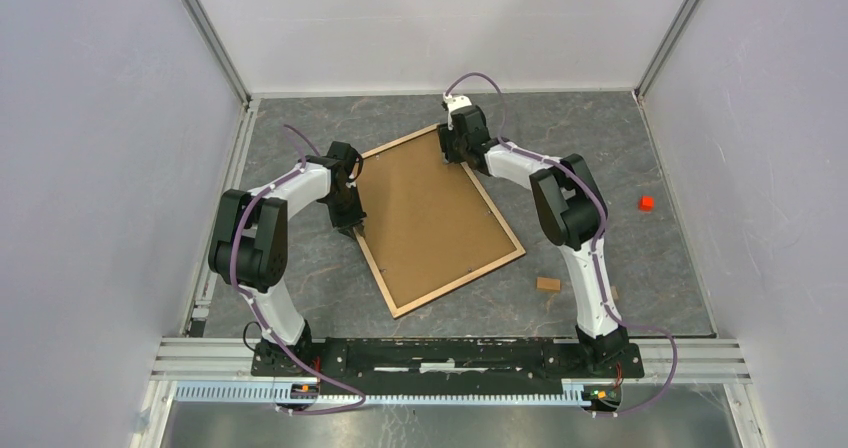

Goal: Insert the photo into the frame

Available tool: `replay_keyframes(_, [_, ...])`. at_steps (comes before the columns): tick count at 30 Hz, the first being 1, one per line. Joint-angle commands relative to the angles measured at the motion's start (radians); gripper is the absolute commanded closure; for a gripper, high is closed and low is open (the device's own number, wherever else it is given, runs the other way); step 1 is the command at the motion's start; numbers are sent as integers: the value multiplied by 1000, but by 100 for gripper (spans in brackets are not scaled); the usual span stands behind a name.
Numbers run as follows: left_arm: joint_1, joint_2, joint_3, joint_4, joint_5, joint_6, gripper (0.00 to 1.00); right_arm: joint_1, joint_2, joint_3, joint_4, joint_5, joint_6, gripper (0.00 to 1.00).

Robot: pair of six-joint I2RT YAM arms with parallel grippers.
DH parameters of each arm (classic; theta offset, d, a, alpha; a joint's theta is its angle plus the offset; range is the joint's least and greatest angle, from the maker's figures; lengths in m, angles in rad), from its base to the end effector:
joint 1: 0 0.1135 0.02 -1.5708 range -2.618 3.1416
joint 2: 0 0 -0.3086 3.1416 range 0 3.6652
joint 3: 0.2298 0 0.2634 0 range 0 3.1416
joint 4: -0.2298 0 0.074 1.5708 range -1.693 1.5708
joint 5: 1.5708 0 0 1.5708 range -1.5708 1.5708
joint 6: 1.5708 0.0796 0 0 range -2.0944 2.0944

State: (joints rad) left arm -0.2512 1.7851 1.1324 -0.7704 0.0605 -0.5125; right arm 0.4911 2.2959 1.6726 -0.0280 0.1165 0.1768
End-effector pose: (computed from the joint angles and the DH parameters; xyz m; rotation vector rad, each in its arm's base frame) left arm 0.3363 -0.0913 0.1552 -0.3870 2.9976 -0.1682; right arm 0.5243 0.2699 0.1507 -0.2849 2.2091 0.2387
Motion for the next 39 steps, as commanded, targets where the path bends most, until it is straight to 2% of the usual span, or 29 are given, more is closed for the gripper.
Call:
replay_keyframes(1, [-38, 41, -26, 39, -39, 130, 98, 6, 42, 17, -103, 55, -1, 49])
replay_keyframes(4, [-38, 44, -23, 39, -33, 129, 98, 9, 41, 32, -130, 36, -3, 49])
replay_keyframes(6, [-38, 43, -22, 39, -32, 130, 98, 10, 33, 38, -159, 14, -16, 45])
replay_keyframes(10, [-38, 43, -22, 39, -30, 128, 98, 12, -29, -49, -101, 11, -42, 41])
replay_keyframes(16, [-37, 44, -22, 41, -24, 128, 98, 12, -47, -76, -104, 16, -56, 43])
replay_keyframes(24, [-38, 43, -26, 43, -21, 128, 98, 12, 18, -8, -120, 24, -31, 49])
replay_keyframes(31, [-38, 40, -29, 43, -21, 129, 98, 16, 32, 8, -137, 56, -15, 59])
replay_keyframes(39, [-37, 41, -28, 44, -21, 128, 98, 20, 29, 19, -170, 59, -2, 83])
